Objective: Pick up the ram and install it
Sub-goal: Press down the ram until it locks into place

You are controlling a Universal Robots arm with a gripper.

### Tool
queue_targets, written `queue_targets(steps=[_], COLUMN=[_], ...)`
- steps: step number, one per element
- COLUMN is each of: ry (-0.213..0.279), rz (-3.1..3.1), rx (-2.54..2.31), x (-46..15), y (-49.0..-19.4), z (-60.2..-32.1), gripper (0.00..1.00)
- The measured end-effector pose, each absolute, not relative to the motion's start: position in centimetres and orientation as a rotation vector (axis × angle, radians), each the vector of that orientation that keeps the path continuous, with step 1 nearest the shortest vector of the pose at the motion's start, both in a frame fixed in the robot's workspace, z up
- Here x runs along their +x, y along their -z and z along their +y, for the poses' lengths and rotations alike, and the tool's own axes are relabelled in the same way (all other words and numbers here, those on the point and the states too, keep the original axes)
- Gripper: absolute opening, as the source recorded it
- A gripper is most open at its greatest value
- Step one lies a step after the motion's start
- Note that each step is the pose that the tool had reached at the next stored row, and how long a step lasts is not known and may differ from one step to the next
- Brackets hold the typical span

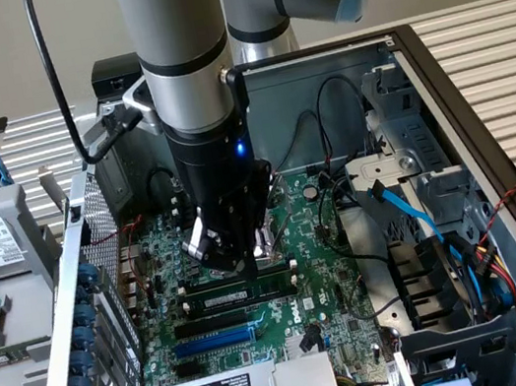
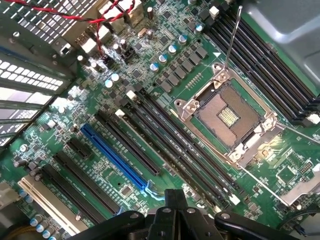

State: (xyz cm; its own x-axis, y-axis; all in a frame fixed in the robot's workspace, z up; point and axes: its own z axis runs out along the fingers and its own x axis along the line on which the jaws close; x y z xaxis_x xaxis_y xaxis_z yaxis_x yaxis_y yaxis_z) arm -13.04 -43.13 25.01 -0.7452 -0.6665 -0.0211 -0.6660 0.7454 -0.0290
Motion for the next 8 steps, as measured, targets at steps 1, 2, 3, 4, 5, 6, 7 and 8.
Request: queue_targets(steps=[1,2,3,4,5,6,7,8], ry=[0.031,0.031,0.031,0.032,0.032,0.032,0.032,0.032], rz=[2.912,2.917,2.922,2.926,2.932,2.937,2.942,2.948], rx=[-1.097,-1.083,-1.069,-1.055,-1.041,-1.025,-1.010,-0.994], x=[-13.04,-13.04,-13.03,-13.03,-13.03,-13.03,-13.03,-13.03], y=[-25.01,-25.01,-25.00,-25.00,-25.00,-25.00,-25.00,-25.00], z=[-43.13,-43.13,-43.13,-43.13,-43.13,-43.13,-43.13,-43.13], gripper=[0.11,0.11,0.11,0.11,0.11,0.11,0.11,0.11])
